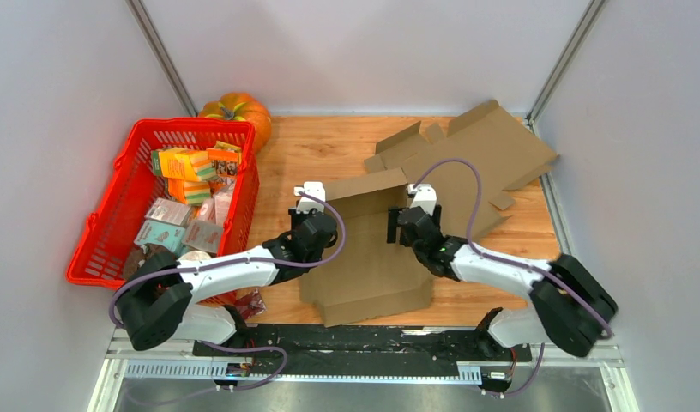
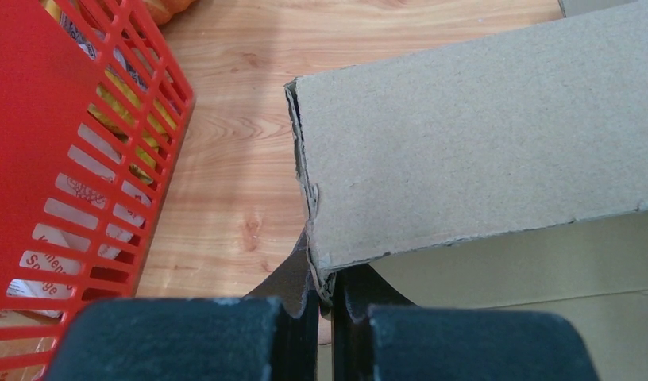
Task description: Fold the paper box
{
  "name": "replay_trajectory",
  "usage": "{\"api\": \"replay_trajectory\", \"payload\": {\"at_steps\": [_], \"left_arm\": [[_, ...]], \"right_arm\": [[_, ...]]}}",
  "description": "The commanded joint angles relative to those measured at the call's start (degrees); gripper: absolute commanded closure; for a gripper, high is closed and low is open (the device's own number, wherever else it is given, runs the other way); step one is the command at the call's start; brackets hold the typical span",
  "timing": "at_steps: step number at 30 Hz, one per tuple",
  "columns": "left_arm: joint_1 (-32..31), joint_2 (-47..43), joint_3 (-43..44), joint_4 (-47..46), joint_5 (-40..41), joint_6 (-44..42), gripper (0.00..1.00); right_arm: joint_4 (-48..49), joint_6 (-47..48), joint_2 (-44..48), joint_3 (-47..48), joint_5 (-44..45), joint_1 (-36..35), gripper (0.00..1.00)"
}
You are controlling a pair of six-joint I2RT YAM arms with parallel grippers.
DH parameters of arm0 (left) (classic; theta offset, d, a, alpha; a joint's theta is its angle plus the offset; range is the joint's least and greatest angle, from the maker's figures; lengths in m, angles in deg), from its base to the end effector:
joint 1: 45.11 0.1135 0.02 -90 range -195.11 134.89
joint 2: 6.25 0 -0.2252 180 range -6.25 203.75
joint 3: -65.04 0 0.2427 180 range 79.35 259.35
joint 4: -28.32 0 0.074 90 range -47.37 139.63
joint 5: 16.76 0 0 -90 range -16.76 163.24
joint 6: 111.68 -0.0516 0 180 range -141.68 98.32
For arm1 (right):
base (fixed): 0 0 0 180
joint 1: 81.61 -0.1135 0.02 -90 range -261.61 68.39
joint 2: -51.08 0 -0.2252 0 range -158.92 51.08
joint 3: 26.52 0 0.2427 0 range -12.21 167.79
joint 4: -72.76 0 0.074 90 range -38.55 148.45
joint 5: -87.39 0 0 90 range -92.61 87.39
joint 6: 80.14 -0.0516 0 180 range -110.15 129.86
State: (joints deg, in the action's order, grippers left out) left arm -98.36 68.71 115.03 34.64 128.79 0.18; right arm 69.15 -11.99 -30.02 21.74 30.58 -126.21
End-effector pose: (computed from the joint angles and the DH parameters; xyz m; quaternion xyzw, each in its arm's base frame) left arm 0.1955 -0.1907 0.1749 -0.0113 0.8042 0.0576 0.5914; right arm 0.2216 0.1788 0.1348 -0.0426 0.8642 0.0233 0.5009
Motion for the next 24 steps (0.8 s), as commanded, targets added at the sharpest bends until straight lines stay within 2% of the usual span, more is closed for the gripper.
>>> {"api": "replay_trajectory", "payload": {"at_steps": [1,3,4,6,9,12,14,15,16,17,18,19,20,24], "left_arm": [[-0.62,1.51,1.49,5.17,-4.04,1.68,1.00],[-0.62,1.77,2.72,7.63,-3.96,2.39,1.00],[-0.62,1.68,3.07,9.29,-3.87,3.17,1.00],[-0.62,1.51,3.52,10.53,-4.22,3.36,1.00],[-0.62,0.81,3.96,11.77,-4.83,3.70,1.00],[-0.62,-0.16,3.34,12.38,-5.62,4.32,1.00],[-0.62,-0.69,3.25,13.25,-6.41,4.50,0.99],[-0.62,-1.73,2.99,13.78,-7.64,4.50,0.95],[-0.62,-2.62,2.73,14.22,-8.52,4.41,0.77],[-0.62,-3.76,2.47,16.58,-9.22,4.41,0.66],[-0.80,-7.68,1.77,18.25,-11.32,4.41,0.58],[-0.89,-10.42,1.24,19.84,-12.99,3.98,0.36],[-1.23,-16.45,0.80,23.94,-14.58,3.36,0.33],[-6.49,-31.34,1.66,34.78,-28.27,-2.08,0.32]], "right_arm": [[-36.32,-19.53,11.38,-0.20,-15.83,-0.05,0.14],[-46.06,-25.84,17.36,-1.25,-18.58,-0.14,0.13],[-47.51,-27.10,19.21,-1.96,-22.78,-0.14,0.13],[-53.46,-29.65,22.03,-2.58,-25.44,-0.31,0.13],[-59.28,-31.41,22.65,-2.05,-23.18,-1.45,0.15],[-58.00,-30.19,21.78,-3.36,-21.68,-1.45,0.17],[-54.49,-29.39,20.37,-4.42,-22.38,-1.37,0.37],[-52.21,-29.48,19.58,-4.51,-23.95,-1.37,0.51],[-51.75,-29.22,18.36,-3.99,-24.40,-1.45,0.78],[-52.88,-29.39,17.82,-3.29,-24.31,-1.80,0.85],[-54.19,-29.66,17.73,-1.45,-22.92,-3.03,0.89],[-55.51,-29.83,18.43,-0.83,-22.65,-3.39,0.91],[-57.18,-29.40,18.96,-0.38,-23.08,-3.48,0.92],[-61.67,-27.38,21.42,2.69,-25.98,-3.39,1.00]]}}
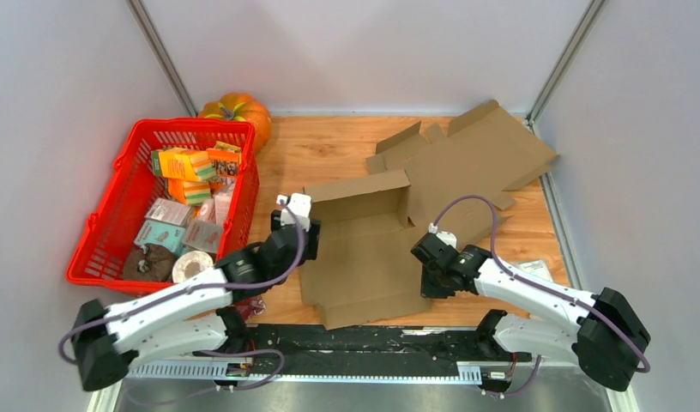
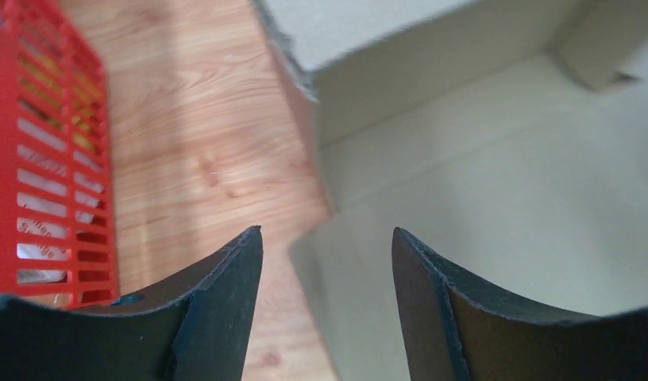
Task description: Fold the paper box
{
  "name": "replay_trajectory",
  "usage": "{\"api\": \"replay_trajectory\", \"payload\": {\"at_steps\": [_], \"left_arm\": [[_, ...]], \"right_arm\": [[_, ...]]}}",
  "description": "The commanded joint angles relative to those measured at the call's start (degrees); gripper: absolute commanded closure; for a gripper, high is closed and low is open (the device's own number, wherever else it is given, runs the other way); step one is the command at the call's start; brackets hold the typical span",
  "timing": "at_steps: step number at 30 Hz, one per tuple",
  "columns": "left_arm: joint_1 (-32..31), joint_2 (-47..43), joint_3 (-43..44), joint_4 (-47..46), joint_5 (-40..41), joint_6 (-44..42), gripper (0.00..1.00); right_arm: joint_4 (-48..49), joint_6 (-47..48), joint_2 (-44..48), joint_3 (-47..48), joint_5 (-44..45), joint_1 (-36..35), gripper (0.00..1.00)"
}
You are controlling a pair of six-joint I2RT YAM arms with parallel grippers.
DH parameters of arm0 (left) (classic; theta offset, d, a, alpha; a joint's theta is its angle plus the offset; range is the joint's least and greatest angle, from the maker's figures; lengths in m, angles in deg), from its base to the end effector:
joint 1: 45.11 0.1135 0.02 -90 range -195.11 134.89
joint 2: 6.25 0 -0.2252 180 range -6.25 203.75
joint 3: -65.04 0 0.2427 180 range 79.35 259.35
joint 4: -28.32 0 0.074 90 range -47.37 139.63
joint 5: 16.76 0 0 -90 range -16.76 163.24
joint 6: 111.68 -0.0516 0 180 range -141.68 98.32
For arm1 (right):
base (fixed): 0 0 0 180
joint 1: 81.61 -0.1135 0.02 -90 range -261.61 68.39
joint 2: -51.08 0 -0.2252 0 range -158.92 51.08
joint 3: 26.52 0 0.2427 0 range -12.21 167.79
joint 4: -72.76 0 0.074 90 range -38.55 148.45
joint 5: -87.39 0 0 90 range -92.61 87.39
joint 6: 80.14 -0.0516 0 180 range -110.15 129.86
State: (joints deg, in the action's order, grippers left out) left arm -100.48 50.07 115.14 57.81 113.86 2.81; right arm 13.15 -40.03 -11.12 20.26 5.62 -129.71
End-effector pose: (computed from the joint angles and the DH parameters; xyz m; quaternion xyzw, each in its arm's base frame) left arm 0.1574 -0.1687 0.2086 0.0695 0.8466 -0.0378 0.5264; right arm 0.1265 0.1300 0.1274 0.0248 0.9887 0.0514 0.1389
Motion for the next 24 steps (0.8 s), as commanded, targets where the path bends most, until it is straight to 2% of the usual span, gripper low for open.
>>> {"api": "replay_trajectory", "payload": {"at_steps": [1,3,4,7,8,9,11,12,15,17,20,24], "left_arm": [[-9.44,-14.46,2.35,13.45,-13.98,-4.72,0.31],[-14.73,-15.54,5.32,16.98,-16.44,-5.94,0.31],[-20.68,-14.49,6.30,17.16,-16.45,-6.90,0.30],[-29.77,-3.18,10.42,13.83,-13.82,-15.07,0.28],[-32.66,5.47,12.53,14.96,-13.64,-16.74,0.28],[-33.47,9.65,17.42,16.10,-12.07,-19.28,0.28],[-35.14,18.95,20.53,16.20,-11.97,-23.15,0.27],[-35.50,20.66,21.42,15.15,-13.19,-27.00,0.27],[-35.68,24.62,20.99,10.50,-13.03,-31.95,0.26],[-35.68,27.86,22.91,11.97,-13.46,-33.89,0.26],[-35.77,28.94,22.22,10.93,-18.28,-34.42,0.26],[-36.56,30.78,22.22,10.14,-17.00,-35.21,0.26]], "right_arm": [[-6.64,1.28,3.13,5.84,-1.54,0.11,1.00],[-7.61,3.64,3.31,7.34,-3.47,0.19,1.00],[-8.13,4.01,3.13,8.39,-3.83,0.28,1.00],[-10.16,5.68,2.95,11.47,-6.81,0.55,1.00],[-10.07,5.85,3.13,12.17,-7.34,0.55,1.00],[-9.90,6.20,3.22,12.35,-10.40,0.98,1.00],[-9.81,6.82,3.05,12.62,-12.61,1.60,1.00],[-9.81,6.91,3.04,12.88,-14.19,2.04,1.00],[-10.16,7.44,3.57,13.32,-14.82,2.30,1.00],[-10.25,7.18,4.27,13.15,-15.61,2.65,1.00],[-9.81,6.65,5.33,12.36,-17.63,3.62,1.00],[-9.55,6.39,6.47,11.83,-22.10,4.94,1.00]]}}
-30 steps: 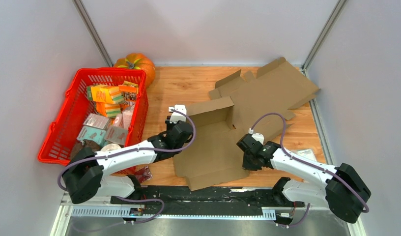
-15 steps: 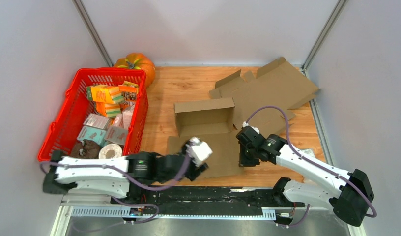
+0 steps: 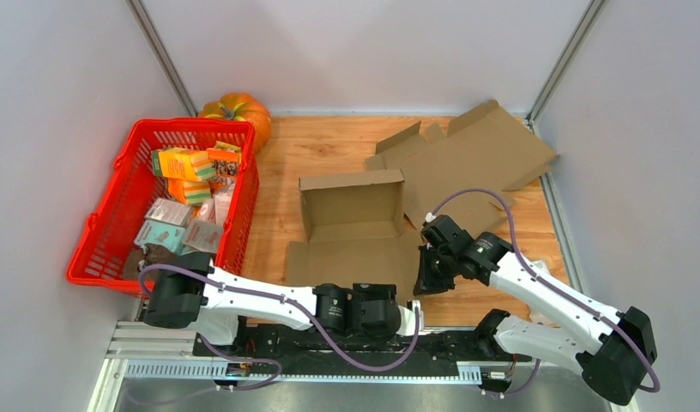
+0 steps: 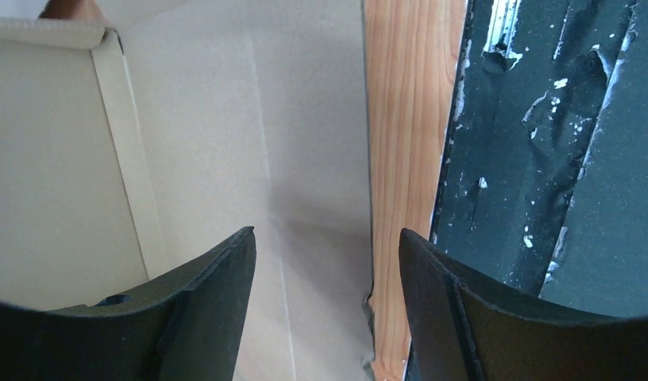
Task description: Fold the paper box
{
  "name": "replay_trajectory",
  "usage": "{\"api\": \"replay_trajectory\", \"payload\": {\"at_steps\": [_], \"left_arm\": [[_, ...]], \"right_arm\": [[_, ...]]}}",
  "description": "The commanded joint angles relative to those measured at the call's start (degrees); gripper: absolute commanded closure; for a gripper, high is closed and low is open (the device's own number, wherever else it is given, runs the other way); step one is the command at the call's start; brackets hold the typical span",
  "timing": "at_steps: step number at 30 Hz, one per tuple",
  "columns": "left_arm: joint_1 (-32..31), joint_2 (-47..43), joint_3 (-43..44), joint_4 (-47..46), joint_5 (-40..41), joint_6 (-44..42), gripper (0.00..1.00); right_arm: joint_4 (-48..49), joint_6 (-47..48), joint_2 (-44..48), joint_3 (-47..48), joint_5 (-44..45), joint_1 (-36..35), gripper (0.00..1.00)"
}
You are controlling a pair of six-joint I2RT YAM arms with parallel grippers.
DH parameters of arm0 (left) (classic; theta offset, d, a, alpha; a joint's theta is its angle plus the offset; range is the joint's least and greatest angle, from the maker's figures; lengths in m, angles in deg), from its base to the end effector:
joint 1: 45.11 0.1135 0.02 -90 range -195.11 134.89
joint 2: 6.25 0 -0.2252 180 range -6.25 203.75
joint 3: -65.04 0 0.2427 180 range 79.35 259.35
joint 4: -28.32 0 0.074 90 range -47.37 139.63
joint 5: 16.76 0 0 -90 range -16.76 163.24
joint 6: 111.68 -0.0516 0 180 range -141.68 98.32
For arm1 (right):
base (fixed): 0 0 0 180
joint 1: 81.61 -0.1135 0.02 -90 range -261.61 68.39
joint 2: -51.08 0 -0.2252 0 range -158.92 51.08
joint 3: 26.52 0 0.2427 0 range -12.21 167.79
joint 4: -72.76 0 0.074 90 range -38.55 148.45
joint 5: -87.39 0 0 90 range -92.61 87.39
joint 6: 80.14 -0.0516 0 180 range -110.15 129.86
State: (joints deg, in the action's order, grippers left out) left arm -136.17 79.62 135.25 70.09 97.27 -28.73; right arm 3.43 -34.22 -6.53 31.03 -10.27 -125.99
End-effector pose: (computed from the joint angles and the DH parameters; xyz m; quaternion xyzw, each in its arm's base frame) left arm 0.0154 -0.3030 0.1705 0.6709 0.6594 -0.0351 0.3375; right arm 0.1282 0.1351 0.1863 -0.0145 0.9816 0.1716 0.0821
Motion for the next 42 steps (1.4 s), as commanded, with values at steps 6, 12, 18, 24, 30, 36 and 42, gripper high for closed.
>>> {"api": "replay_trajectory", "payload": {"at_steps": [6,12,18,24,30,36,42], "left_arm": [[-1.39,6.69,6.06,0.14,14.29,-2.45,0.60],[-1.22,4.49,9.31,3.46,17.19,2.91,0.90],[3.07,1.15,21.78,17.95,15.09,16.52,1.00],[13.71,-2.10,37.42,32.72,8.23,35.23,1.00],[31.71,-6.93,38.68,26.98,-7.57,59.13,1.00],[44.11,-10.89,31.03,17.29,-13.57,84.19,1.00],[47.56,-12.30,26.19,19.70,-11.21,102.92,1.00]], "right_arm": [[-0.70,-0.14,3.90,1.93,-7.55,2.80,1.00],[-1.93,6.70,8.56,14.30,-5.80,13.16,0.42],[-6.24,16.73,12.42,30.13,15.70,18.36,0.04],[-1.58,17.00,14.89,26.11,14.90,18.28,0.03],[8.86,19.63,16.81,13.81,3.90,11.97,0.02],[27.85,26.14,21.05,2.29,10.55,-9.74,0.00],[32.08,28.70,16.30,1.67,33.47,-25.05,0.00]]}}
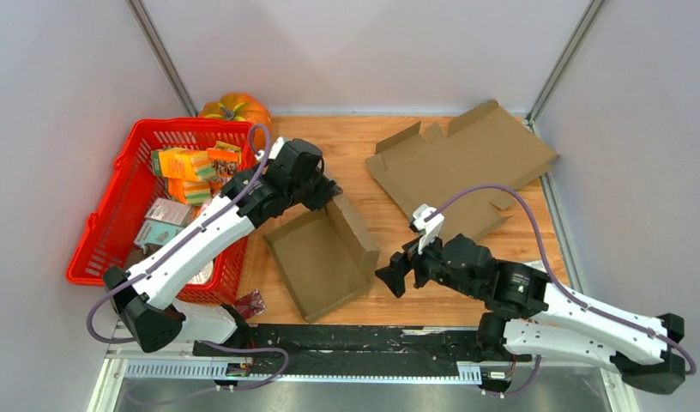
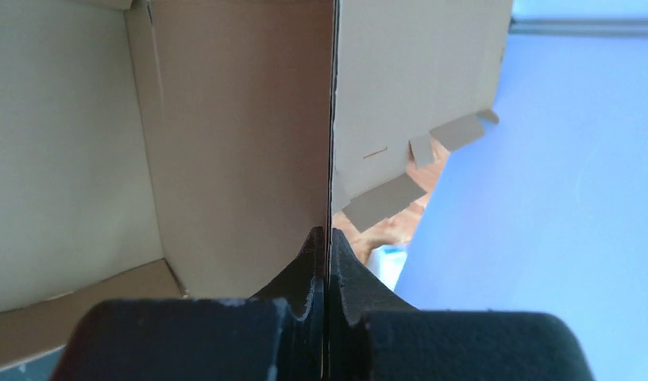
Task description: Fold the paper box
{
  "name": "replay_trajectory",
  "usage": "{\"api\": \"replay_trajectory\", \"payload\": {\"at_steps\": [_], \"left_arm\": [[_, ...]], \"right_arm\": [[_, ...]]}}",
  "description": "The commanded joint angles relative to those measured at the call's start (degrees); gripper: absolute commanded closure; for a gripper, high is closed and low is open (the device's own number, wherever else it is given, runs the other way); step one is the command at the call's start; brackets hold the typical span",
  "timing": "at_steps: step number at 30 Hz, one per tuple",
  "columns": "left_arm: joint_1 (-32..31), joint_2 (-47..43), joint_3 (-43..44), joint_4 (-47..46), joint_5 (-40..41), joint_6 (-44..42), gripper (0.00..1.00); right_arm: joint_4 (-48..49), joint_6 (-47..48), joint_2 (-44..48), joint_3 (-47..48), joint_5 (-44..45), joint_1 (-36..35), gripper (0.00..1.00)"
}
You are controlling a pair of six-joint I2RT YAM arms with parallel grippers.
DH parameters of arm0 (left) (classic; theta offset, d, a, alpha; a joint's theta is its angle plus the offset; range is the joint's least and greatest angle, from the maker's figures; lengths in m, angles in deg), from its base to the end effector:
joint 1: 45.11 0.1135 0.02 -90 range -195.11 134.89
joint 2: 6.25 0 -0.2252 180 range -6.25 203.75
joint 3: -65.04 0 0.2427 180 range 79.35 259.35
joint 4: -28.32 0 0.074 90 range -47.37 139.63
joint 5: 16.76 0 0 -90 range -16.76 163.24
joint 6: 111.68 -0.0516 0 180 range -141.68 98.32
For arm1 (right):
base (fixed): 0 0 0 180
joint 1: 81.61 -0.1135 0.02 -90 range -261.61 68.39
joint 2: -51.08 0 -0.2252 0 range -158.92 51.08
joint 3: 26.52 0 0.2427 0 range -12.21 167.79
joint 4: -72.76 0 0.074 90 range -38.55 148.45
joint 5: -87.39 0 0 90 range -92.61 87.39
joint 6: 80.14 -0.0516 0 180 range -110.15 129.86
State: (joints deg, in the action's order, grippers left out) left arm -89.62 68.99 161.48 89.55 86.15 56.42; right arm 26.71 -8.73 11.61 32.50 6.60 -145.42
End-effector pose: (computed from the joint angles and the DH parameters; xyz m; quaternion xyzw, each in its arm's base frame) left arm 0.2107 -0.1909 0.3391 -0.3057 0.8485 -0.3192 0.2909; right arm 0.0898 0.1639 0.2821 -0.2869 0.7987 0.2941 0.4396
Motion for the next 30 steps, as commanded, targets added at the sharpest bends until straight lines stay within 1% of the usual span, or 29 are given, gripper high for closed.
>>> {"api": "replay_trajectory", "payload": {"at_steps": [1,2,4,5,6,8,9,12,13,14,15,16,17,18,19,21,22,23,24,25,26,27,28,29,30], "left_arm": [[1.18,-0.89,1.44,1.33,0.62,20.13,1.00],[1.27,-0.54,2.50,2.55,2.98,20.68,1.00],[1.53,1.04,4.78,5.20,5.71,21.99,1.00],[1.88,1.39,5.14,5.73,6.34,22.52,1.00],[2.23,1.92,5.23,5.90,5.73,22.79,1.00],[2.85,2.80,6.02,6.17,5.72,22.88,1.00],[2.85,3.07,6.20,7.13,6.16,22.97,1.00],[2.85,3.77,7.25,9.06,7.22,23.76,1.00],[2.85,4.12,7.34,9.07,7.39,24.11,1.00],[2.85,4.12,7.35,9.07,7.40,24.37,1.00],[2.85,4.12,7.35,9.07,7.57,24.55,1.00],[2.85,4.21,7.08,9.07,7.48,25.07,1.00],[2.85,4.04,6.99,9.07,7.31,25.51,1.00],[2.85,4.03,6.65,8.03,7.40,25.87,1.00],[2.85,3.69,5.77,6.62,7.22,26.30,1.00],[2.85,3.42,5.59,5.47,7.39,26.66,1.00],[2.85,3.33,5.59,5.38,7.66,26.57,1.00],[2.85,3.16,5.59,4.94,7.75,26.48,0.94],[2.85,2.72,5.24,4.33,7.83,25.44,0.82],[2.85,2.46,5.06,3.45,7.75,23.69,0.50],[2.85,1.93,5.15,2.05,8.10,21.32,0.31],[2.94,0.27,5.15,1.52,8.36,13.73,0.22],[2.94,-1.22,4.80,0.21,8.54,8.52,0.21],[2.94,-3.15,3.84,-0.50,8.54,3.42,0.21],[2.94,-8.48,-0.52,-2.42,6.45,-7.25,0.21]], "right_arm": [[10.55,2.86,-2.19,-0.23,17.50,-6.32,0.00],[11.09,0.77,-2.55,-0.41,18.55,-7.80,0.00],[12.49,0.31,-3.78,-1.11,21.80,-10.09,0.00],[12.93,-0.48,-4.30,-1.46,24.25,-13.50,0.00],[13.20,-1.00,-4.92,-1.64,30.02,-14.84,0.00],[8.04,-4.86,-8.25,0.88,34.80,-16.69,0.01],[6.28,-8.27,-8.87,1.43,38.56,-17.31,0.02],[4.24,-12.07,-10.37,1.52,44.03,-18.19,0.04],[1.45,-13.91,-11.07,1.96,45.70,-18.19,0.05],[0.29,-15.41,-11.60,2.57,47.89,-18.19,0.09],[-0.67,-16.21,-12.04,3.19,52.35,-18.10,0.13],[-3.21,-18.22,-12.65,3.89,54.14,-17.75,0.19],[-3.49,-17.89,-14.05,4.50,55.11,-17.49,0.30],[-3.32,-17.45,-14.76,5.29,55.47,-17.14,0.33],[1.90,-13.10,-16.51,4.52,54.95,-15.83,0.46],[7.28,-10.42,-17.14,2.58,54.60,-14.07,0.62],[8.88,-8.07,-17.23,1.88,55.03,-13.62,0.76],[10.46,-7.00,-16.88,1.00,54.95,-12.84,0.82],[12.57,-6.46,-16.53,-0.31,54.34,-10.48,0.92],[13.37,-5.33,-16.09,-1.02,53.64,-8.80,1.00],[14.68,-4.19,-15.04,-1.81,50.24,-6.87,1.00],[17.31,-3.04,-14.25,-3.56,48.20,-2.59,1.00],[18.12,-2.16,-13.54,-4.27,46.35,-0.37,1.00],[18.99,-0.06,-12.84,-4.80,42.42,1.74,1.00],[20.22,0.91,-11.01,-5.76,40.29,5.85,1.00]]}}
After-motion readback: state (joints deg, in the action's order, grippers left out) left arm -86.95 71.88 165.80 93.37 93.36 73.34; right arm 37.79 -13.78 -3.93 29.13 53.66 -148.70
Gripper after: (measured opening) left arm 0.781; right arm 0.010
